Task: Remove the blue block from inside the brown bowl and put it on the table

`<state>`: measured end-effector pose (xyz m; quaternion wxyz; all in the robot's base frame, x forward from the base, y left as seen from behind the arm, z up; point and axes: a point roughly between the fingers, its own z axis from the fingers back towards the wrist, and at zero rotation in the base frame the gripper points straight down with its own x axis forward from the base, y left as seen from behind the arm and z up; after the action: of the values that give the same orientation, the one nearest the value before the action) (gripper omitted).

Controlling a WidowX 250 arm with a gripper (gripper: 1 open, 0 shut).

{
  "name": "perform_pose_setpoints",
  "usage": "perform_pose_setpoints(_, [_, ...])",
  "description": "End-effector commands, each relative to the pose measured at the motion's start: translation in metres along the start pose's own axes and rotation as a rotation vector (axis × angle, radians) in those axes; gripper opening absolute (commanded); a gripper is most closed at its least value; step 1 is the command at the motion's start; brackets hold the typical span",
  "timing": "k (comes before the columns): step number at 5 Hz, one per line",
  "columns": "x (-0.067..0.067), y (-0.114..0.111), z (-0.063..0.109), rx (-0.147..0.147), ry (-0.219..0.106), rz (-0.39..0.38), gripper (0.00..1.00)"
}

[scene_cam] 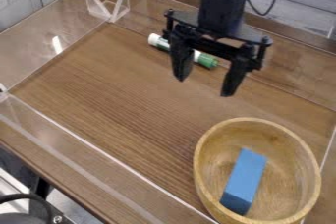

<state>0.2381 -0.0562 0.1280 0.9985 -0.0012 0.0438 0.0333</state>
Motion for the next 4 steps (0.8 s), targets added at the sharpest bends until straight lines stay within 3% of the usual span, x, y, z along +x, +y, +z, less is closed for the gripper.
perform_pose_setpoints(1, [-0.011,-0.016,0.012,-0.020,-0.053,0.011,1.00])
perform_pose_setpoints(4, [-0.032,-0.056,-0.010,-0.073,-0.107,0.029,1.00])
